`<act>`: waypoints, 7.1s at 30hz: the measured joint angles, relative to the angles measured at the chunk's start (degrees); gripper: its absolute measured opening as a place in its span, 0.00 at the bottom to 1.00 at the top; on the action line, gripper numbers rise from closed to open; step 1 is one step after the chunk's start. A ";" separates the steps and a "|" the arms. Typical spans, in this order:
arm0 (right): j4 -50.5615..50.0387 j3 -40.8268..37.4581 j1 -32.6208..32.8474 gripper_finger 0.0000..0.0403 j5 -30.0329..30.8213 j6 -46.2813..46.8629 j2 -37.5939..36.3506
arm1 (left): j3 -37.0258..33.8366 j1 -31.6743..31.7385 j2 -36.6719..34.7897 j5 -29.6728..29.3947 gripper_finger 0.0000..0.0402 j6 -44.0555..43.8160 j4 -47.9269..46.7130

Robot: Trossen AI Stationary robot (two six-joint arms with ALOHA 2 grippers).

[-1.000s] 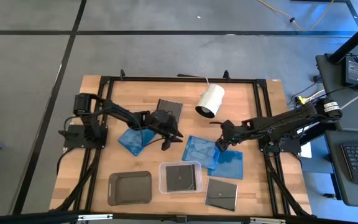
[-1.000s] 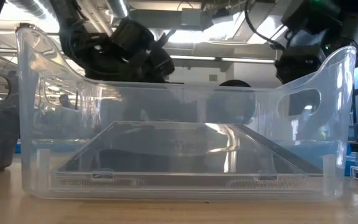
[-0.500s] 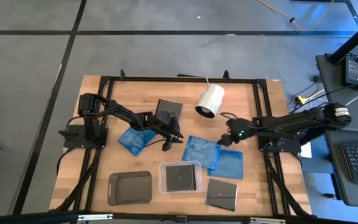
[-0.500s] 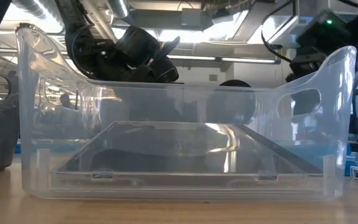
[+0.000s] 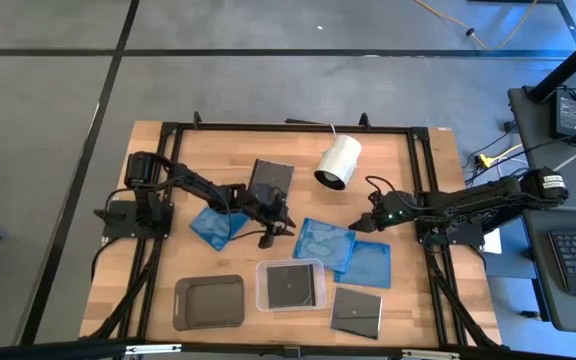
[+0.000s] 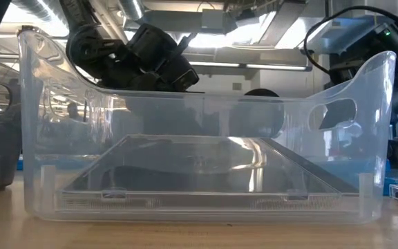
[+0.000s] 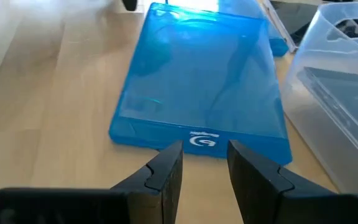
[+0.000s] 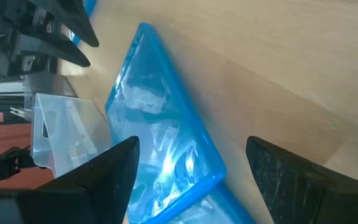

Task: Pick & place jewel cases by type
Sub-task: Put the middle blue CD case into the black bin

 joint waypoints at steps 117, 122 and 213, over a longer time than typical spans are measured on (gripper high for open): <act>6.91 0.04 0.24 0.19 -11.24 -6.21 6.08 | 5.49 -5.98 8.96 -13.53 0.59 1.33 0.27; 7.43 0.09 0.25 0.17 -11.30 -7.22 6.01 | 5.48 -5.90 7.93 -13.98 0.59 4.58 -1.23; -4.81 21.42 0.20 0.16 -4.76 -40.41 12.27 | 5.49 2.43 -10.98 12.04 0.26 -16.58 -17.61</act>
